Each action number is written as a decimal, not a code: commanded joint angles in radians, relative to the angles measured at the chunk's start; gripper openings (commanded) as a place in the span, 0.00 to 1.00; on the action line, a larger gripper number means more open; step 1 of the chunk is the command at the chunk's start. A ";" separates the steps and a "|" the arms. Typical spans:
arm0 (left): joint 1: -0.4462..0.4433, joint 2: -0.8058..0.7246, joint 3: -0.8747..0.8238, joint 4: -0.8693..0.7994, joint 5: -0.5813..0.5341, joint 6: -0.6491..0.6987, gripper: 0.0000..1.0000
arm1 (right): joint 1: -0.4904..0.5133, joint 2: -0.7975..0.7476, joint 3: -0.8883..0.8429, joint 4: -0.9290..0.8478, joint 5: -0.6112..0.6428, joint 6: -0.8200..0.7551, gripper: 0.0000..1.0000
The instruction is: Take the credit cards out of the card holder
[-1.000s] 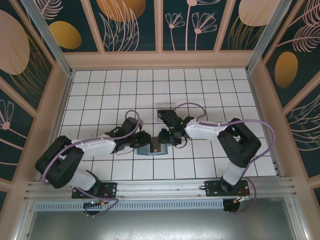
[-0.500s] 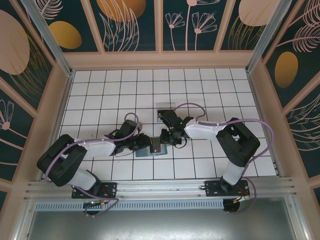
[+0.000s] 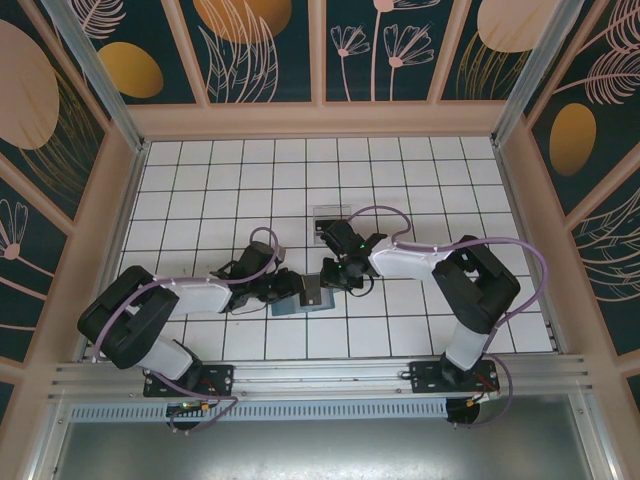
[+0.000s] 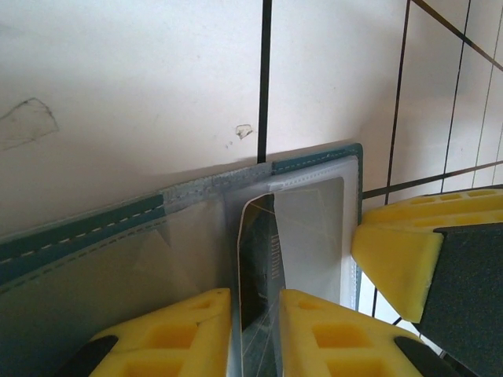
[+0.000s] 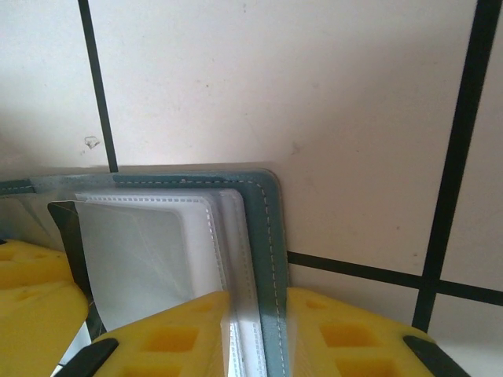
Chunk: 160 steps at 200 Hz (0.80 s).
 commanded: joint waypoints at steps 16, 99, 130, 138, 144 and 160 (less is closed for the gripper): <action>0.005 0.020 -0.036 0.081 0.042 -0.029 0.25 | 0.011 0.028 -0.018 -0.023 0.014 0.004 0.24; 0.005 0.036 -0.070 0.170 0.081 -0.049 0.20 | 0.012 0.029 -0.015 -0.024 0.012 0.008 0.23; 0.006 0.026 -0.074 0.188 0.083 -0.051 0.17 | 0.012 0.027 -0.017 -0.025 0.011 0.008 0.23; 0.005 0.026 -0.074 0.189 0.084 -0.051 0.16 | 0.012 0.027 -0.018 -0.025 0.012 0.009 0.23; 0.006 0.026 -0.074 0.189 0.083 -0.051 0.16 | 0.012 0.027 -0.018 -0.025 0.013 0.009 0.23; 0.004 0.021 -0.078 0.187 0.081 -0.051 0.14 | 0.012 0.027 -0.019 -0.026 0.016 0.010 0.23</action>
